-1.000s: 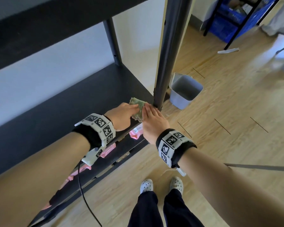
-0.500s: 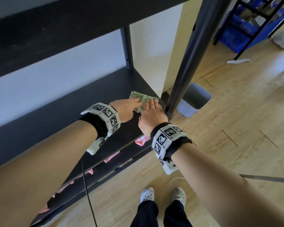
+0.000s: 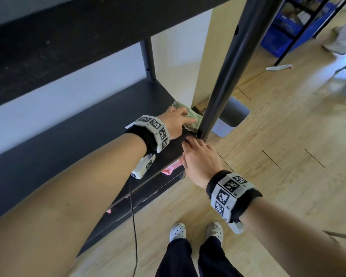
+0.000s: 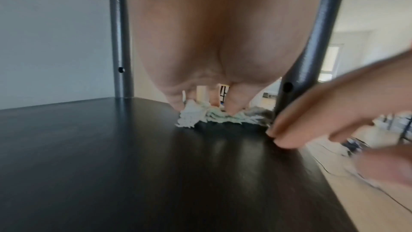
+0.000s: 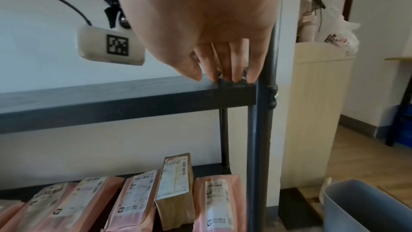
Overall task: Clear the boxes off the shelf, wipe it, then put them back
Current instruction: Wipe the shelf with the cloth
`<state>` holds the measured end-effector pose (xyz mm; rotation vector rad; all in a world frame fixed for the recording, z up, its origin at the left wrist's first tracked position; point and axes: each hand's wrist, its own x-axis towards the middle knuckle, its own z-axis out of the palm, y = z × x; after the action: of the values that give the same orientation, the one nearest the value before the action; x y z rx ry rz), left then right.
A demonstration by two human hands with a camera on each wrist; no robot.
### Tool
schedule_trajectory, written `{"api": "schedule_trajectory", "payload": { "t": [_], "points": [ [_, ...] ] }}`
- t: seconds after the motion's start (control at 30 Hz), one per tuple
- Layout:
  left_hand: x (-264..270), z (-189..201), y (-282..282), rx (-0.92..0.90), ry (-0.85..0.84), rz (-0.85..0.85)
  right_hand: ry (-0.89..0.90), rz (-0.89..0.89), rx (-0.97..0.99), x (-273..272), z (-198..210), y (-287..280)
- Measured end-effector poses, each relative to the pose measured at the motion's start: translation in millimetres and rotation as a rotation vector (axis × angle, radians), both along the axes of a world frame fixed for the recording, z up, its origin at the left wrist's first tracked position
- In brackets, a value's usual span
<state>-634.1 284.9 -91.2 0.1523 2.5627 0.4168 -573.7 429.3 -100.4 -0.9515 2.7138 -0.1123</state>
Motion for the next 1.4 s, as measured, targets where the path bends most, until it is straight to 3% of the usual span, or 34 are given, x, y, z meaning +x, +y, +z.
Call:
{"api": "schedule_trajectory", "payload": {
  "t": [0.2, 0.43, 0.63, 0.77, 0.9, 1.0, 1.1, 1.2, 1.33, 1.4],
  "points": [
    [37, 6, -10, -0.137, -0.004, -0.247, 0.062, 0.026, -0.058, 4, -5, 7],
    [8, 7, 5, -0.158, 0.027, -0.182, 0.097, -0.043, -0.091, 4, -5, 6],
    [52, 11, -30, -0.162, 0.030, -0.222, 0.036, 0.098, -0.204, 8, -5, -8],
    [55, 8, -49, -0.196, 0.064, -0.140, -0.008, 0.062, -0.268, 3, -7, -30],
    [22, 5, -63, -0.148, 0.037, 0.156, -0.152, -0.003, -0.257, -35, -14, -70],
    [14, 4, -72, -0.041, 0.038, 0.330, -0.162, -0.082, -0.238, -57, -15, -93],
    [26, 2, -81, 0.026, 0.195, 0.471, -0.119, -0.038, -0.108, -53, -18, -109],
    [49, 5, -99, 0.025, 0.334, 0.599, -0.257, -0.088, -0.116, -50, -26, -130],
    [86, 10, -112, -0.070, 0.214, 0.593, -0.284, -0.293, -0.152, -96, -18, -149],
    [100, 11, -116, -0.115, 0.175, 0.571, -0.238, -0.275, -0.077, -107, -16, -153]
  ]
}}
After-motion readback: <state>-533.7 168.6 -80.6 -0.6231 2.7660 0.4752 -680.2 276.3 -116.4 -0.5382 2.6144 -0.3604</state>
